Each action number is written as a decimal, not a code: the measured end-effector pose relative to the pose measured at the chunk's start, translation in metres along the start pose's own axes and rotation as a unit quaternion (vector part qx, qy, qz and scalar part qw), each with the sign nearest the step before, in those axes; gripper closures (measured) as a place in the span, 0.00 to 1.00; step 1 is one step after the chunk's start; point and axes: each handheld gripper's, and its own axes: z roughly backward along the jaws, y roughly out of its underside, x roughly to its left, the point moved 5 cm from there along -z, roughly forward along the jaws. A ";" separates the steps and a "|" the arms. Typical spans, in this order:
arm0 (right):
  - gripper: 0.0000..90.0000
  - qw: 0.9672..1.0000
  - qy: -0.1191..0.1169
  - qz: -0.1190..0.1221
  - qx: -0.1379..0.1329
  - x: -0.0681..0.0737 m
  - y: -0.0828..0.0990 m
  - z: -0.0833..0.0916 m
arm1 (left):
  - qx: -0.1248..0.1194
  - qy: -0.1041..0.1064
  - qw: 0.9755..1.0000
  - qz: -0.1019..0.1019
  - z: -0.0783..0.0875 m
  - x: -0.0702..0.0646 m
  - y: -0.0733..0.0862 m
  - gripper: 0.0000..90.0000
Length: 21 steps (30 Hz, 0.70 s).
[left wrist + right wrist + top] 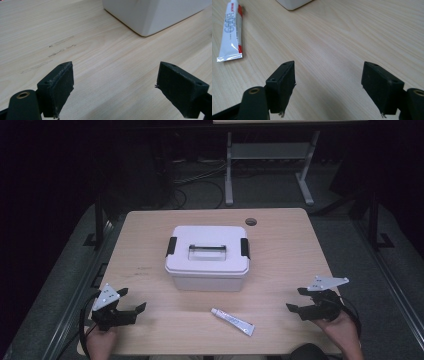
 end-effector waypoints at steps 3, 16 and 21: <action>0.29 1.000 -0.002 0.003 0.003 -0.001 -0.002 0.001 | 0.004 -0.001 1.000 0.000 -0.001 0.000 0.001 0.15; 0.29 0.997 -0.028 0.048 0.054 0.002 -0.022 -0.003 | -0.001 0.003 1.000 -0.003 0.002 0.000 0.001 0.15; 0.29 0.995 -0.038 0.065 0.068 0.002 -0.035 -0.001 | -0.001 0.006 1.000 -0.006 0.001 -0.001 0.002 0.15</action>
